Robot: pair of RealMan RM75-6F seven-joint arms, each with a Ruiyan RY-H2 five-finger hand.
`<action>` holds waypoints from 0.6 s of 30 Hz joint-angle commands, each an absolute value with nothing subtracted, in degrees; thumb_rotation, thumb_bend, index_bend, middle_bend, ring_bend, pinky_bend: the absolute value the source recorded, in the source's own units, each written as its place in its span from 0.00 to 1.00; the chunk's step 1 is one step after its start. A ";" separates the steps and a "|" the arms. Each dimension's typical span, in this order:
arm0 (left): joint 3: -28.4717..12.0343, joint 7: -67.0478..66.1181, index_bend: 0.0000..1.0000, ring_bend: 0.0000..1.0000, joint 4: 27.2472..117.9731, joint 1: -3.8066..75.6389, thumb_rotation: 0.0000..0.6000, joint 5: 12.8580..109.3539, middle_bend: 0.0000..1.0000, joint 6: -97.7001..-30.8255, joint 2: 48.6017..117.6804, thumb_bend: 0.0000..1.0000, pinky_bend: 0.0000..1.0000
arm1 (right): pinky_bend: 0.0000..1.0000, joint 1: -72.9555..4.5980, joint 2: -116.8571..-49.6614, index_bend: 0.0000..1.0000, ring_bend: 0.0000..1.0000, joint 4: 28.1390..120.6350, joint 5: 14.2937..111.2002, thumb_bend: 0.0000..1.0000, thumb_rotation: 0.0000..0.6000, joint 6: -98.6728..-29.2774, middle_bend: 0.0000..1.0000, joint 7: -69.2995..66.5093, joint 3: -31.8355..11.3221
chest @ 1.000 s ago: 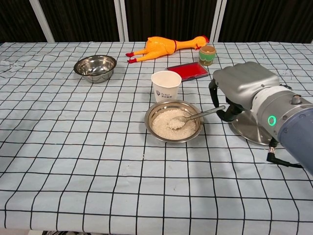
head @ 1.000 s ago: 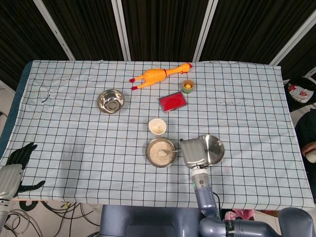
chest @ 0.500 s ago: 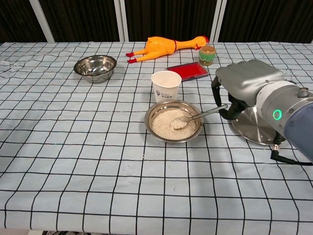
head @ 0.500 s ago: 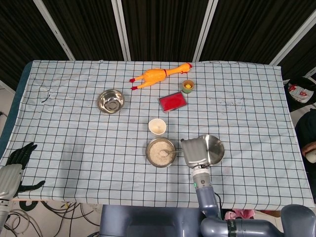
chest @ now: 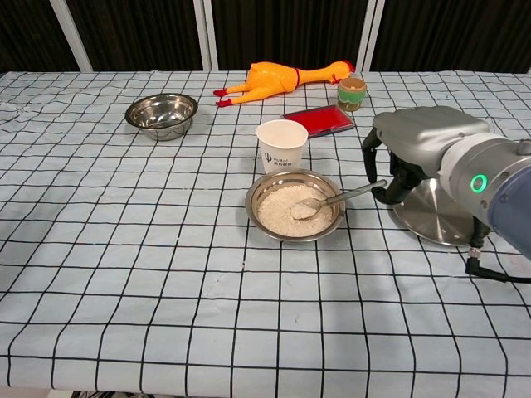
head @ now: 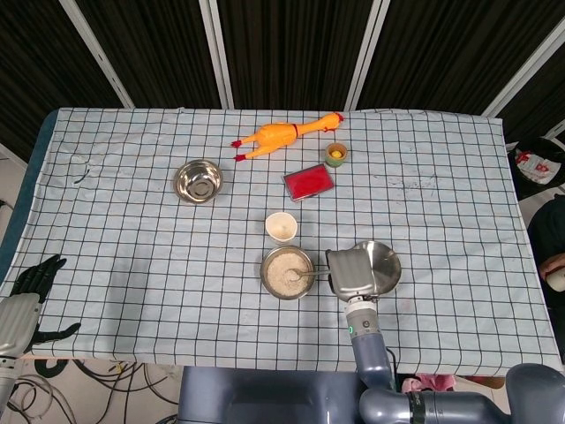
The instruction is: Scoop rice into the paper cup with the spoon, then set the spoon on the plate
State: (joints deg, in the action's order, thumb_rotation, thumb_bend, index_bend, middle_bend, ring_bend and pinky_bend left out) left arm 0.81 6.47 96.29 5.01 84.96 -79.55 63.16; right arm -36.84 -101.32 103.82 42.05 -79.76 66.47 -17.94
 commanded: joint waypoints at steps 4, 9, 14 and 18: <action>0.82 6.49 0.00 0.00 96.29 4.99 1.00 84.99 0.00 -79.58 63.16 0.01 0.00 | 1.00 -36.76 -101.40 0.67 1.00 105.06 39.42 0.50 1.00 -80.42 1.00 64.38 -19.12; 0.83 6.46 0.00 0.00 96.26 5.01 1.00 84.98 0.00 -79.54 63.17 0.01 0.00 | 1.00 -37.12 -100.98 0.68 1.00 105.92 38.06 0.50 1.00 -80.87 1.00 63.30 -19.66; 0.81 6.42 0.00 0.00 96.27 5.01 1.00 84.95 0.00 -79.56 63.18 0.01 0.00 | 1.00 -37.57 -100.52 0.68 1.00 106.85 36.96 0.50 1.00 -81.23 1.00 61.84 -19.94; 0.80 6.39 0.00 0.00 96.28 5.02 1.00 84.93 0.00 -79.54 63.19 0.01 0.00 | 1.00 -38.01 -100.17 0.68 1.00 107.58 36.15 0.50 1.00 -81.50 1.00 60.80 -20.27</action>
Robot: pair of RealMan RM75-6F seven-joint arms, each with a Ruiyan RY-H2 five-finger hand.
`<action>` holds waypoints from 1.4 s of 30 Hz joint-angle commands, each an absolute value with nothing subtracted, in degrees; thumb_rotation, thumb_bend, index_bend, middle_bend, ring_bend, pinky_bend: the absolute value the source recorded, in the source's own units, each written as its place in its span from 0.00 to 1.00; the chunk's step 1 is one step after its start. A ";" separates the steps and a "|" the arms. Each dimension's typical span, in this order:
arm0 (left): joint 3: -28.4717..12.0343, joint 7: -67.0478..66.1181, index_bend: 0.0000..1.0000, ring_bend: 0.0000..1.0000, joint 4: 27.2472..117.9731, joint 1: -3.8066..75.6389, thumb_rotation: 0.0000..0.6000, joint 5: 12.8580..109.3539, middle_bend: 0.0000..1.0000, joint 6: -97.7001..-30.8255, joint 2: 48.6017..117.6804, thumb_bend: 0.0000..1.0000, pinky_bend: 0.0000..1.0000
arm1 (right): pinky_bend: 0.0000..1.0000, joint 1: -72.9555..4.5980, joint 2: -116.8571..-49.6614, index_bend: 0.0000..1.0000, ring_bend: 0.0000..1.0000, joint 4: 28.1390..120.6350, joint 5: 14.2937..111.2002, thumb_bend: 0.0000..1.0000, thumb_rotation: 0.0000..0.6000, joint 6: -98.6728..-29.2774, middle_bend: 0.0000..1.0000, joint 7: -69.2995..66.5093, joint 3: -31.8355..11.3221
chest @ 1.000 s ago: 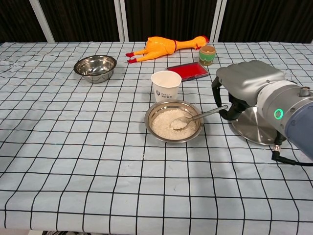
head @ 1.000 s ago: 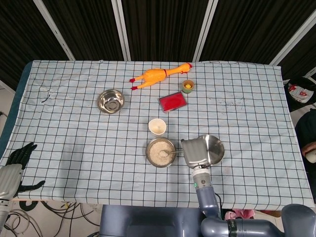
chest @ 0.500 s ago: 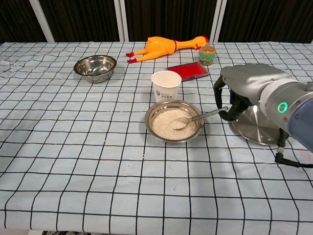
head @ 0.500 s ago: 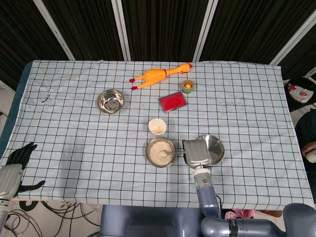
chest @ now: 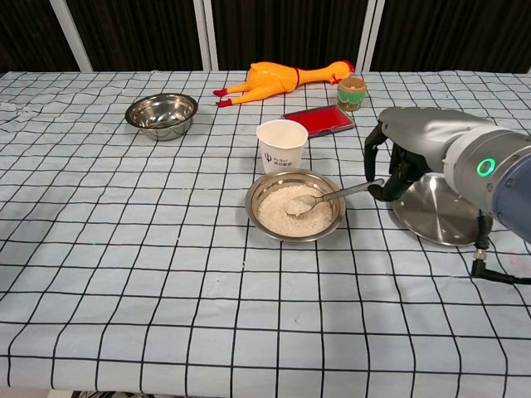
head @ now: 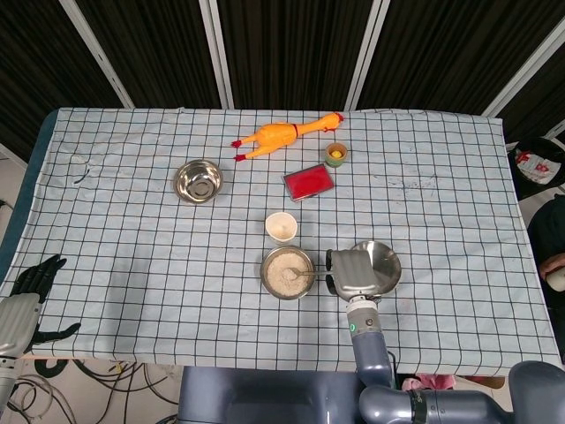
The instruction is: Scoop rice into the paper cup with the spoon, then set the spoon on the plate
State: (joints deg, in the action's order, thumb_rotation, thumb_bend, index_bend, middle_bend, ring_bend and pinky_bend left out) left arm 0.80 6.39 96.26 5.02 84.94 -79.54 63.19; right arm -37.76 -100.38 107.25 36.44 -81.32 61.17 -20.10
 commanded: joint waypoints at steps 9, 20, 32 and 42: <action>0.81 6.40 0.00 0.00 96.25 5.02 1.00 84.95 0.00 -79.54 63.18 0.01 0.00 | 1.00 -39.08 -99.16 0.68 1.00 109.18 34.75 0.50 1.00 -82.35 1.00 59.41 -20.53; 0.80 6.39 0.00 0.00 96.25 5.01 1.00 84.88 0.00 -79.52 63.19 0.01 0.00 | 1.00 -40.39 -98.93 0.69 1.00 110.61 29.96 0.50 1.00 -84.44 1.00 59.13 -22.16; 0.67 6.49 0.00 0.00 96.29 5.09 1.00 84.55 0.00 -79.31 63.14 0.01 0.00 | 1.00 -42.72 -98.18 0.69 1.00 111.80 25.27 0.50 1.00 -86.20 1.00 59.47 -25.06; 0.58 6.58 0.00 0.00 96.43 5.14 1.00 84.20 0.00 -79.09 63.06 0.01 0.00 | 1.00 -45.14 -97.34 0.69 1.00 113.43 22.11 0.50 1.00 -87.84 1.00 59.09 -27.93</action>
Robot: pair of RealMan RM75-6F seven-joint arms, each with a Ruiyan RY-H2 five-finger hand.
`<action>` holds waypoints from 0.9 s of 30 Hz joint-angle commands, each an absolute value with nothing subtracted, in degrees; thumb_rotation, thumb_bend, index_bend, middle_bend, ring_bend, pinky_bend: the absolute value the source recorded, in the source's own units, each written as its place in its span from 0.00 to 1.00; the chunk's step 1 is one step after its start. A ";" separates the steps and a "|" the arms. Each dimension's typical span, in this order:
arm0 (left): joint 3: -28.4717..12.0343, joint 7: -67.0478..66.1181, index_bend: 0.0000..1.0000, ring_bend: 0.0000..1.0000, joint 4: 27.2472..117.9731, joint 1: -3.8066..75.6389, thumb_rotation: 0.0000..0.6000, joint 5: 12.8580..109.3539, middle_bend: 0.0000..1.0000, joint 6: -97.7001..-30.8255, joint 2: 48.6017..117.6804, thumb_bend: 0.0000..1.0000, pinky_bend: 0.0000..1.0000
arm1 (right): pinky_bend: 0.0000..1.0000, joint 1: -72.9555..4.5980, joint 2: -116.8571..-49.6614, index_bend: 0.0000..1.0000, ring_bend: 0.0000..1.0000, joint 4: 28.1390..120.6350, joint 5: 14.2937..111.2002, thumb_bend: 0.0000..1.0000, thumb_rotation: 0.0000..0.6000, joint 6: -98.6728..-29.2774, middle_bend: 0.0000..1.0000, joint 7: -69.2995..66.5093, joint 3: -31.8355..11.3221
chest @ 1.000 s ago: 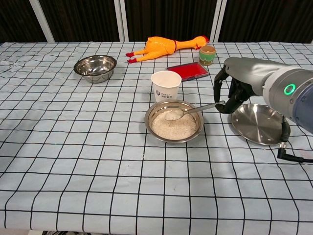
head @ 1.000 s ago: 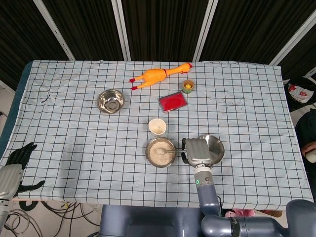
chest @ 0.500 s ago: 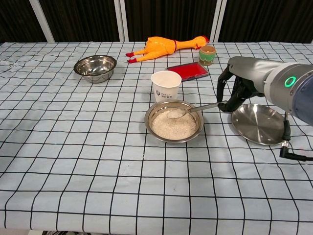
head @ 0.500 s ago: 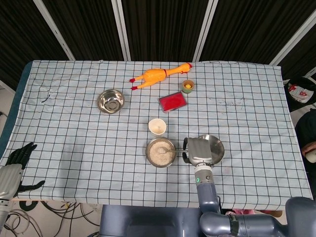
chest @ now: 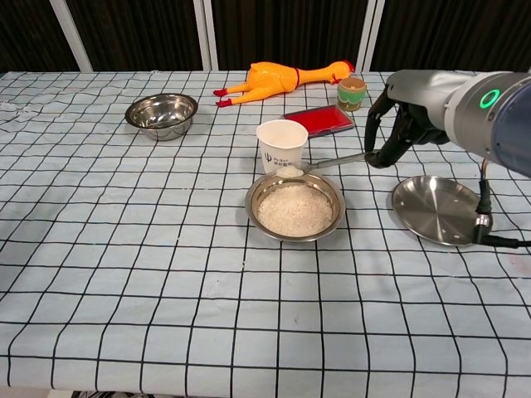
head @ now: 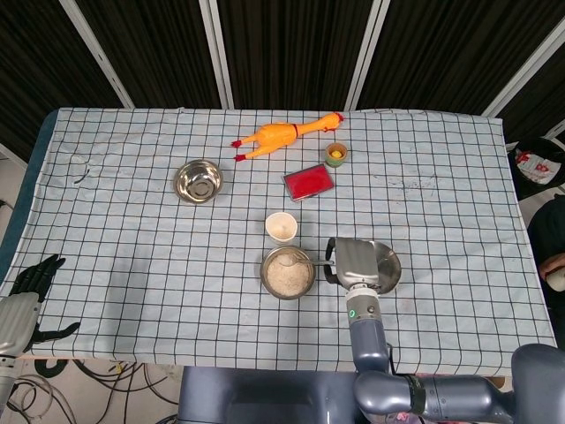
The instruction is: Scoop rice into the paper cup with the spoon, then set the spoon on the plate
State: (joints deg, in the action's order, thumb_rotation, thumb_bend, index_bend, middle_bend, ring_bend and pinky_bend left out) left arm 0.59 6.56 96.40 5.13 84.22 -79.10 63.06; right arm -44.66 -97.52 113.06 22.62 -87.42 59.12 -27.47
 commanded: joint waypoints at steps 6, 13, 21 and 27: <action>0.65 6.60 0.00 0.00 96.55 5.12 1.00 84.14 0.00 -78.98 62.98 0.01 0.00 | 1.00 -47.38 -97.16 0.69 1.00 113.78 20.17 0.50 1.00 -89.04 1.00 59.50 -30.37; 0.49 6.93 0.00 0.00 96.75 5.05 1.00 83.56 0.00 -78.85 62.80 0.01 0.00 | 1.00 -50.96 -97.24 0.69 1.00 112.13 17.34 0.50 1.00 -89.83 1.00 60.64 -33.38; 0.51 7.07 0.00 0.00 96.97 4.99 1.00 83.33 0.00 -78.72 62.70 0.01 0.00 | 1.00 -53.80 -97.39 0.69 1.00 107.58 15.51 0.51 1.00 -88.75 1.00 61.15 -34.84; 0.60 7.28 0.00 0.00 97.26 5.05 1.00 83.25 0.00 -78.39 62.56 0.01 0.00 | 1.00 -54.36 -96.65 0.69 1.00 104.05 14.83 0.51 1.00 -86.96 1.00 60.79 -34.68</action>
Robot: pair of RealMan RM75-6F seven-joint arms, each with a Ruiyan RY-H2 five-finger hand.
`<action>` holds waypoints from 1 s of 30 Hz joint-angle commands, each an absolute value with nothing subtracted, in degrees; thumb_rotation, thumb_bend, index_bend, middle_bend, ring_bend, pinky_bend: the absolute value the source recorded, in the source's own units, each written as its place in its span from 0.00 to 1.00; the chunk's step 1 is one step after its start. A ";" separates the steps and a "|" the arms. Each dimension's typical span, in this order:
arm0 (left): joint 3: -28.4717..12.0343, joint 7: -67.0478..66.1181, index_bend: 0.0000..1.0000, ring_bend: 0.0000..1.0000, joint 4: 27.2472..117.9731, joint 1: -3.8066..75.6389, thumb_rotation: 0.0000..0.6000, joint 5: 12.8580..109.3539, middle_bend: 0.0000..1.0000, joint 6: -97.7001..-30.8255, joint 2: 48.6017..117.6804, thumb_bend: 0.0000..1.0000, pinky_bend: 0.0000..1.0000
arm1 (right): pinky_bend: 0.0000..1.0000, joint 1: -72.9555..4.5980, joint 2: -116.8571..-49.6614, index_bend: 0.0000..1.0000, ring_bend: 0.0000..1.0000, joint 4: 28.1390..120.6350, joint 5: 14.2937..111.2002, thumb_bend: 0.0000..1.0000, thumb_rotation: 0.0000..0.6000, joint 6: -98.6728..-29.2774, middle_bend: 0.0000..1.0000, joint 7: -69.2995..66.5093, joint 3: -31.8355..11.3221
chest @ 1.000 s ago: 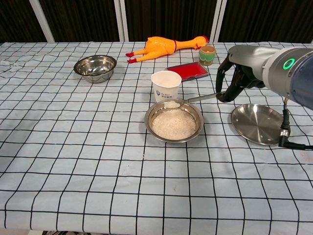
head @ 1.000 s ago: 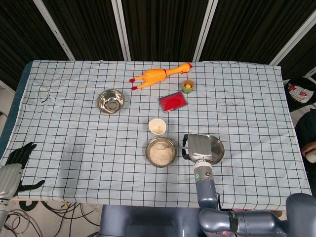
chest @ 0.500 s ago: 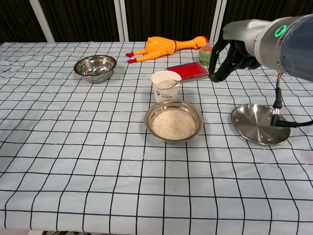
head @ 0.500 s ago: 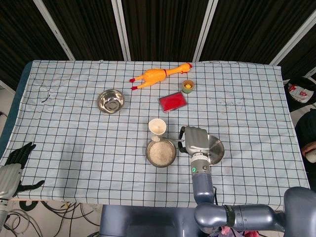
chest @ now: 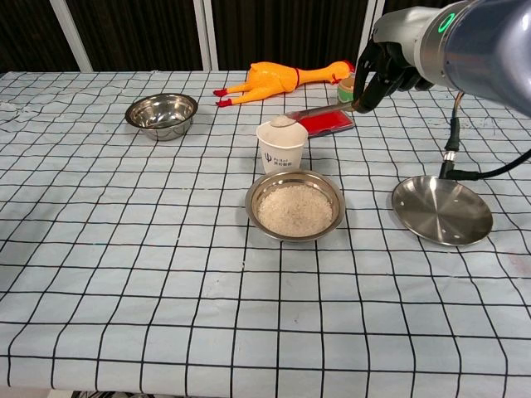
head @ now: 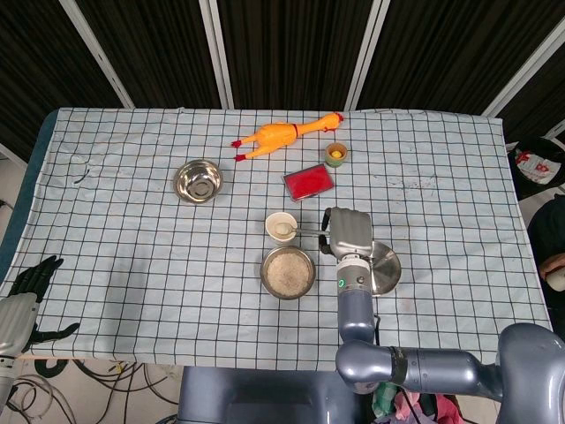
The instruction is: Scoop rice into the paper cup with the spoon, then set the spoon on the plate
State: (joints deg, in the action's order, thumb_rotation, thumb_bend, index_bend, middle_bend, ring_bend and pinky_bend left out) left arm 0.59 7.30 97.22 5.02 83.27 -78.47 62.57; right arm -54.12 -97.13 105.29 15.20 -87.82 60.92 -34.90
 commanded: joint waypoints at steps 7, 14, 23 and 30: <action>0.56 6.99 0.00 0.00 97.38 5.12 1.00 83.28 0.00 -78.33 62.69 0.01 0.00 | 1.00 -53.88 -95.67 0.69 1.00 101.63 15.42 0.51 1.00 -85.26 1.00 59.61 -32.49; 0.54 7.16 0.00 0.00 97.36 5.15 1.00 83.28 0.00 -78.27 62.71 0.01 0.00 | 1.00 -54.31 -95.77 0.69 1.00 99.69 17.47 0.51 1.00 -84.20 1.00 58.68 -29.58; 0.57 7.46 0.00 0.00 97.47 5.26 1.00 83.31 0.00 -78.01 62.65 0.01 0.00 | 1.00 -55.94 -97.28 0.69 1.00 97.19 22.22 0.51 1.00 -84.15 1.00 58.39 -26.30; 0.65 7.91 0.00 0.00 97.61 5.28 1.00 83.57 0.00 -77.98 62.64 0.01 0.00 | 1.00 -57.14 -99.00 0.69 1.00 94.22 27.22 0.51 1.00 -84.08 1.00 58.63 -23.14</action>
